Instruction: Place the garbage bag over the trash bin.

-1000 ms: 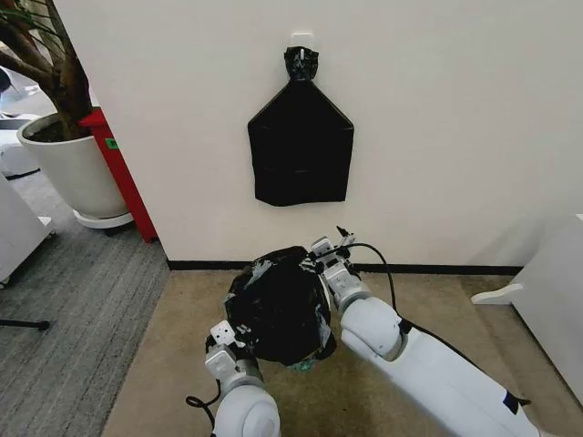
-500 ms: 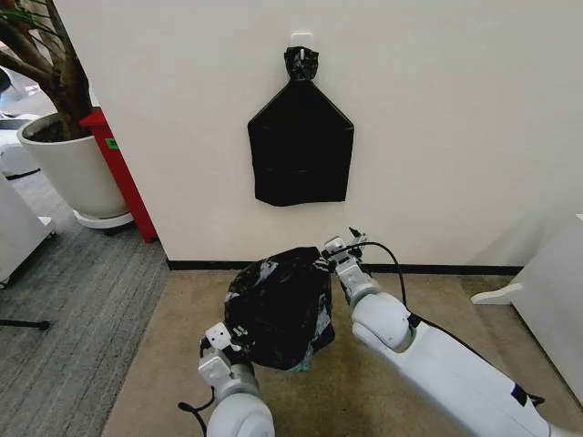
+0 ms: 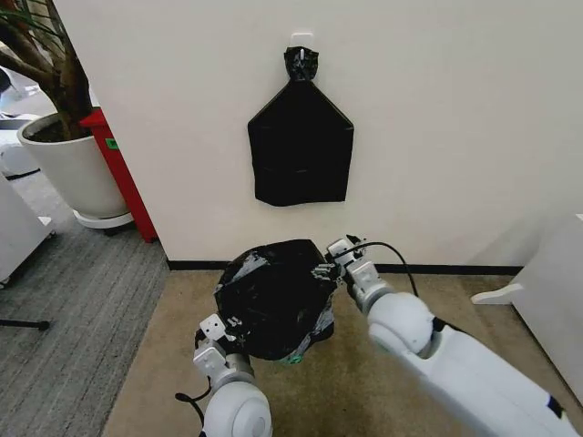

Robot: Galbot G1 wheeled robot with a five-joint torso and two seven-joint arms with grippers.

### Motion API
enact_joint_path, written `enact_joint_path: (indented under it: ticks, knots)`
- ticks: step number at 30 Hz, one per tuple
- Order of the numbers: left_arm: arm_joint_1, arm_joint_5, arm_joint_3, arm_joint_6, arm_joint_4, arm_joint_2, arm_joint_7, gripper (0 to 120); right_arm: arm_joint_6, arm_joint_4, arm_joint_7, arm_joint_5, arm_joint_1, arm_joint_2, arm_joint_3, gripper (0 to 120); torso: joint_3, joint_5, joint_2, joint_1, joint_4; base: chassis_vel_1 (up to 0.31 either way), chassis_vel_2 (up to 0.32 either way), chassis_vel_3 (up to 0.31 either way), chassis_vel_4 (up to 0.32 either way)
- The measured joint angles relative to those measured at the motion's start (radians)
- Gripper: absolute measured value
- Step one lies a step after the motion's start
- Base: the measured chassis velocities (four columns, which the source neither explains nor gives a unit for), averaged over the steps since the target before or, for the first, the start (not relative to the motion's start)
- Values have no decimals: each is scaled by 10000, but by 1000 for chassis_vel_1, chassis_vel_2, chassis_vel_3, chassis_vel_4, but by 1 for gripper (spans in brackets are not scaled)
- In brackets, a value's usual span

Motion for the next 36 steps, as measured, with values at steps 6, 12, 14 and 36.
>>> enact_joint_path:
  ticks: [6,12,14,36]
  knots:
    - [-138,0,-10,-17,83,-69,-21,0,-188,356,-63,684,-284,-244,382,100,0,0,0,0,-1,0,0,0,0]
    - [-236,0,-26,-26,163,-108,-46,0,-88,953,-108,1086,-696,-482,333,100,0,-1,0,0,-1,0,0,0,0]
    - [-249,4,-25,-27,196,-121,-49,0,192,1171,-228,817,-808,-554,144,100,0,-2,0,0,-2,0,0,0,0]
    - [-615,-799,294,1237,288,23,-45,0,3824,-579,-4226,-9942,1006,89,-2940,100,0,-1,0,0,0,0,0,0,0]
